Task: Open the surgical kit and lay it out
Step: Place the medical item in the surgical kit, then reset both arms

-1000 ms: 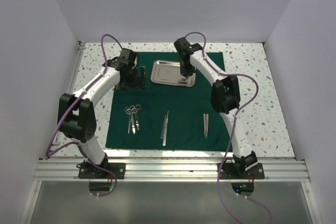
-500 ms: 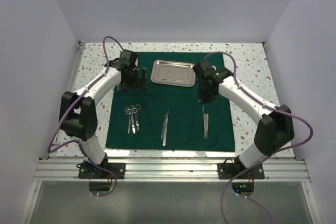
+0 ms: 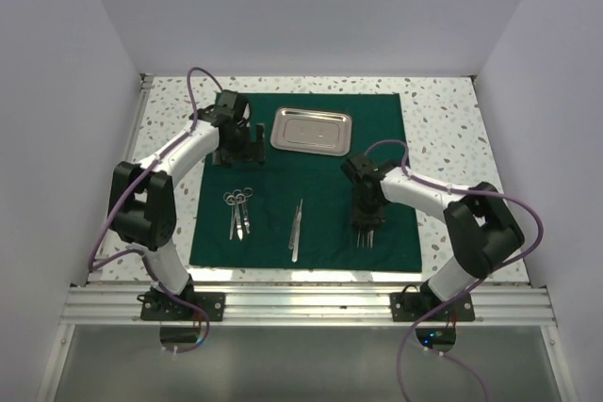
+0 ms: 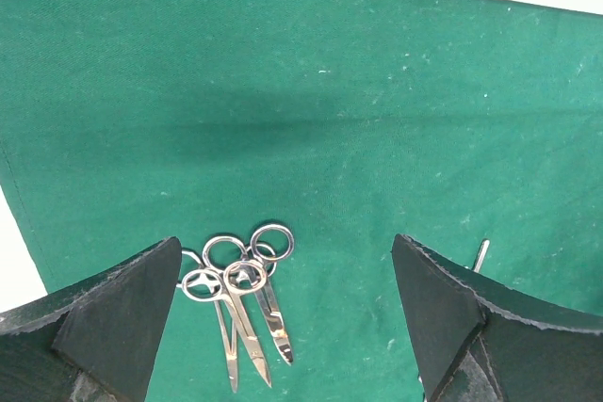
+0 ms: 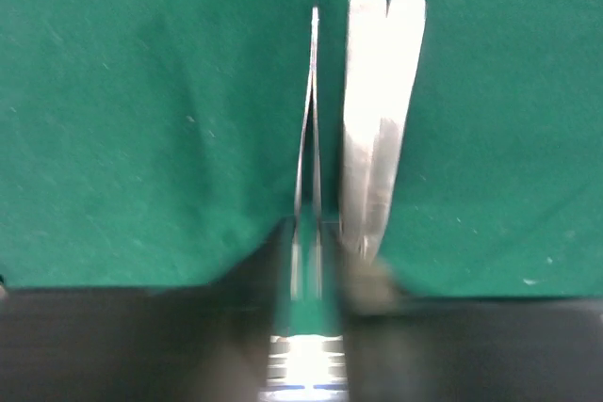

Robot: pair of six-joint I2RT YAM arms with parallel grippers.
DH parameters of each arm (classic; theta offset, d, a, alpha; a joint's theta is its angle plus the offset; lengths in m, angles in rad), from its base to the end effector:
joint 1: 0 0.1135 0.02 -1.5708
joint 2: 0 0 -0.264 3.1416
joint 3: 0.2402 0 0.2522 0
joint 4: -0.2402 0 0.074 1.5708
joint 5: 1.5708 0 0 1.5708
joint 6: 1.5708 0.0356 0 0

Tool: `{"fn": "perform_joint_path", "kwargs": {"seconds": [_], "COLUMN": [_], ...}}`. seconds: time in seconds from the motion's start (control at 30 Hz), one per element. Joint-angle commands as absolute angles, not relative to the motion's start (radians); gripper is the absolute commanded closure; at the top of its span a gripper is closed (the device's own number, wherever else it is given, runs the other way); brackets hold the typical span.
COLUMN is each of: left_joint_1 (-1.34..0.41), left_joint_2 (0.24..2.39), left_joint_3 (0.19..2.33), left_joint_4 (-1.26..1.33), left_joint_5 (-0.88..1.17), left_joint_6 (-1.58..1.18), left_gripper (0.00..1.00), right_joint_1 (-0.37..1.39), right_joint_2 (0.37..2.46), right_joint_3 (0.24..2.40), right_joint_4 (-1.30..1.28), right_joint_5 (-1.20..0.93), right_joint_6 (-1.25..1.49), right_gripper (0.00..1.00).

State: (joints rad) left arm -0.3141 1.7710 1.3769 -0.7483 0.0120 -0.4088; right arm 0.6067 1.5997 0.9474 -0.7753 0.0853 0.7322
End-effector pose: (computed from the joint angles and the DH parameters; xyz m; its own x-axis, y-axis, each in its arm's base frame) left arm 0.3491 -0.1139 0.2339 -0.9185 -0.1195 -0.3768 -0.0560 0.9829 -0.1752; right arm 0.2271 0.1539 0.1680 -0.9778 0.1322 -0.1625 0.1285 0.9912 0.0327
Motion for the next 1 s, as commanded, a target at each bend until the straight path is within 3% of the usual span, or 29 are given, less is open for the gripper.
{"fn": "perform_joint_path", "kwargs": {"seconds": [0.0,0.07,0.17,0.4,0.53,0.57,0.67,0.7,0.83,0.97], "left_joint_1": [-0.308,-0.308,-0.308,-0.308,-0.308,-0.308,-0.308,-0.310,-0.299,-0.298], "left_joint_2": [1.760,1.749,1.733,1.710,1.611,1.576,1.410,1.382,1.273,1.194], "left_joint_3": [1.404,1.401,1.399,1.416,1.442,1.434,1.364,1.338,1.181,1.106], "left_joint_4": [-0.729,-0.732,-0.736,-0.747,-0.724,-0.703,-0.635,-0.650,-0.621,-0.580], "left_joint_5": [0.026,0.020,0.005,-0.035,-0.064,-0.052,-0.059,-0.096,-0.247,-0.204], "left_joint_6": [-0.416,-0.416,-0.413,-0.411,-0.399,-0.390,-0.359,-0.359,-0.328,-0.359], "left_gripper": [0.02,0.02,0.02,0.02,0.01,0.01,0.01,0.05,0.04,0.04], "right_joint_1": [0.604,0.604,0.606,0.606,0.606,0.606,0.604,0.606,0.606,0.606], "right_joint_2": [1.614,1.600,1.551,1.422,1.344,1.313,1.148,1.096,0.809,0.796], "right_joint_3": [0.979,1.018,1.115,1.588,1.721,1.715,1.579,1.463,1.194,1.098], "right_joint_4": [-0.732,-0.761,-0.868,-1.196,-1.241,-1.243,-1.192,-1.133,-0.987,-0.873], "right_joint_5": [0.077,0.086,0.116,0.187,0.230,0.253,0.313,0.324,0.350,0.287], "right_joint_6": [0.747,0.741,0.718,0.608,0.555,0.554,0.558,0.567,0.662,0.666], "right_gripper": [0.57,0.31,0.16,0.16,0.13,0.06,0.01,0.01,0.01,0.01]}}
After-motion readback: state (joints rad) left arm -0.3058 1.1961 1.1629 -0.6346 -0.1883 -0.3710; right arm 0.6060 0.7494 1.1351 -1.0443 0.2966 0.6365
